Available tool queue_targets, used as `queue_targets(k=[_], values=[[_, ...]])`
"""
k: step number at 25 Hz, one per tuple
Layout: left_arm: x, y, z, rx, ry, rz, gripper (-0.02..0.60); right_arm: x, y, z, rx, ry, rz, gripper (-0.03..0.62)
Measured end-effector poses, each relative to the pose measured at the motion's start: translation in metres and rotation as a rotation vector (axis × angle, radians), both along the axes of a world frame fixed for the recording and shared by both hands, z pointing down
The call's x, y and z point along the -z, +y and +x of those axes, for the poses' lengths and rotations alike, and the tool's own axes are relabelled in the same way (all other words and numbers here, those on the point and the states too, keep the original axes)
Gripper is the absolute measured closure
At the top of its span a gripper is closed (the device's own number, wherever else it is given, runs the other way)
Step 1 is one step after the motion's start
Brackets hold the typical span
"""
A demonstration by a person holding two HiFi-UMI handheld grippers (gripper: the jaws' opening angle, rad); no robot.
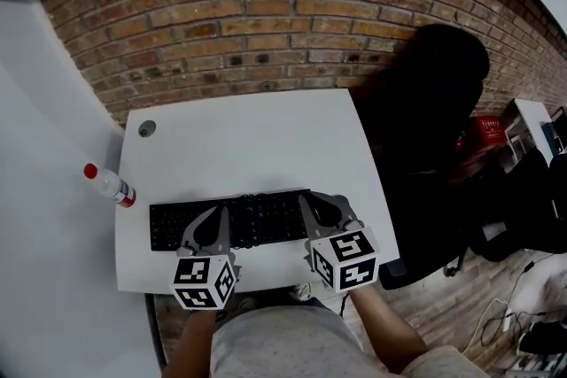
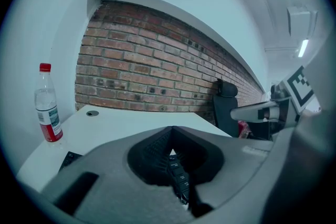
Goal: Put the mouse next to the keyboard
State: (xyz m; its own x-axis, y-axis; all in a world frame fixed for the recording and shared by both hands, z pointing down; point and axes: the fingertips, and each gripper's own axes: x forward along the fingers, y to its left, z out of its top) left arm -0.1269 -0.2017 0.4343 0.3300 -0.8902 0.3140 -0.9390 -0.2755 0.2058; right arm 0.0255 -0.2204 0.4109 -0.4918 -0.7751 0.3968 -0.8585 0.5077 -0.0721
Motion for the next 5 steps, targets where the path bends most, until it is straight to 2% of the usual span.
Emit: queue_targets(k=[5], values=[[-0.0027, -0.0015, 0.0018, -0.005, -0.001, -0.004, 0.589, -0.0022, -0.0014, -0.0005, 0.003, -0.003, -0.003, 0.585]])
